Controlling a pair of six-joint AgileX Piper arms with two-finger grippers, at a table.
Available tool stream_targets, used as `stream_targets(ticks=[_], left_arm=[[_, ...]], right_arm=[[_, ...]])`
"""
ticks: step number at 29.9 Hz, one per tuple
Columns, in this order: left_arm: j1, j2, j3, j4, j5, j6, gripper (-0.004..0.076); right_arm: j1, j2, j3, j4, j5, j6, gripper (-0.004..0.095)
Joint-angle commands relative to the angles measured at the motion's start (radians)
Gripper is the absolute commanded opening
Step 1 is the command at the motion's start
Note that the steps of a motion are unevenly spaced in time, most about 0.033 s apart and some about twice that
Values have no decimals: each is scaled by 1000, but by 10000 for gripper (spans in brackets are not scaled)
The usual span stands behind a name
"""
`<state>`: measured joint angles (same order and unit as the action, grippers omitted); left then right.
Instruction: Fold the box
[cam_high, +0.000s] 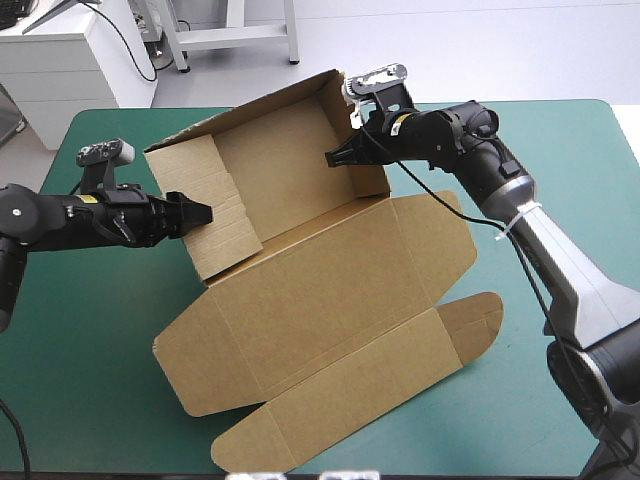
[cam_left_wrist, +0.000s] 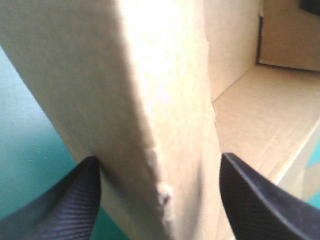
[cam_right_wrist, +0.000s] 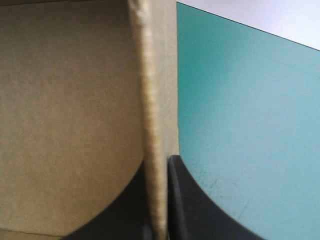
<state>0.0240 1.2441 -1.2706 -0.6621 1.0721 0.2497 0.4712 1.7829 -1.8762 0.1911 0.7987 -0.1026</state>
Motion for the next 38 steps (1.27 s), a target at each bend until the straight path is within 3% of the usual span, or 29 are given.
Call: stream_targets(ticks=[1, 9, 14, 20, 25, 27, 30, 33, 38], left_arm=[[-82, -21, -33, 57, -118, -134, 463], [-135, 25, -33, 173, -222, -397, 463], [-135, 74, -33, 182, -222, -424, 428], [-135, 84, -33, 188, -311, -421, 251], [-135, 94, -33, 205, -345, -345, -3], [-135, 105, -33, 200, -359, -323, -8], [-135, 105, -47, 189, -367, -242, -8], [-158, 119, -106, 219, -305, -140, -8], [-231, 192, -232, 293, -244, -164, -8]], right_arm=[[23, -57, -31, 62, -77, 41, -17], [23, -59, -31, 57, -40, 121, -17], [23, -65, -31, 67, 15, 129, -17], [23, -67, -31, 67, 19, 143, -17], [23, -70, -32, 78, 40, 148, -18], [23, -71, -32, 71, 60, 138, -18], [21, -87, -32, -1, 111, 136, -18], [21, -104, -32, -127, 169, 180, -18], [21, -116, -32, -278, 333, 205, -19]])
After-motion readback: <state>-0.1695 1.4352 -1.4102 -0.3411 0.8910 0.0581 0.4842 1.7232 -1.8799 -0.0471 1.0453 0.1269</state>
